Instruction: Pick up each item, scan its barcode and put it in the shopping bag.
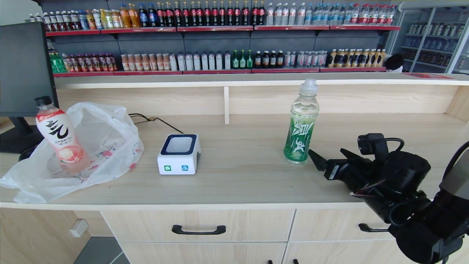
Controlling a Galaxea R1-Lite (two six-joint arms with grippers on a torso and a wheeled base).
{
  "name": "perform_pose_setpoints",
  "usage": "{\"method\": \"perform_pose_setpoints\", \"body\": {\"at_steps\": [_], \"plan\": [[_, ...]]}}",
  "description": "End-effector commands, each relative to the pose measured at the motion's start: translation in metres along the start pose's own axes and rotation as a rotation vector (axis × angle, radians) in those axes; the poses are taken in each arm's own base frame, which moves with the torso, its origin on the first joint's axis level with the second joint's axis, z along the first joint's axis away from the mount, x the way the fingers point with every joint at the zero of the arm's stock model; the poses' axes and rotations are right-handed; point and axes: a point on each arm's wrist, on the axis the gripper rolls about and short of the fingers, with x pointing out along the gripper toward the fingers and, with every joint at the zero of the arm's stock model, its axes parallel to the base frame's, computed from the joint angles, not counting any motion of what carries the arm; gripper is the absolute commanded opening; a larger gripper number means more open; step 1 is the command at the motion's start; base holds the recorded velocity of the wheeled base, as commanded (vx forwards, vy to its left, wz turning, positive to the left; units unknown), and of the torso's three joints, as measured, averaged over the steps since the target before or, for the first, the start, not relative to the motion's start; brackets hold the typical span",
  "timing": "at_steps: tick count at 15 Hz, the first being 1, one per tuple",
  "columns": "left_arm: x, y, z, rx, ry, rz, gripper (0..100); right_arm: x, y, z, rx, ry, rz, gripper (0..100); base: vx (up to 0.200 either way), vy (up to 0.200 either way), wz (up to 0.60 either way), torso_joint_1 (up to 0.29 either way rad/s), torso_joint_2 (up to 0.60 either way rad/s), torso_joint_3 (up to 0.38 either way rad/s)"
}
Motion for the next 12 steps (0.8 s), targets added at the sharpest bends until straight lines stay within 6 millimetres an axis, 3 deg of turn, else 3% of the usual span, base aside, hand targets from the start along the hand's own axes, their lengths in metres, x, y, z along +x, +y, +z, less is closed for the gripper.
{"method": "perform_pose_setpoints", "body": {"at_steps": [1, 5, 12], "plan": [[0.0, 0.0, 0.0, 0.0, -0.001, 0.0, 100, -0.005, 0.003, 0.004, 0.001, -0.005, 0.009, 100, 0.0, 0.0, 0.0, 0.0, 0.0, 0.0], [0.0, 0.0, 0.0, 0.0, -0.001, 0.0, 100, -0.01, 0.043, 0.005, 0.006, -0.017, 0.144, 100, 0.0, 0.0, 0.0, 0.0, 0.0, 0.0], [0.0, 0.0, 0.0, 0.011, -0.001, -0.001, 100, 0.013, 0.051, -0.015, 0.016, 0.011, 0.153, 100, 0.0, 0.0, 0.0, 0.0, 0.0, 0.0]]}}
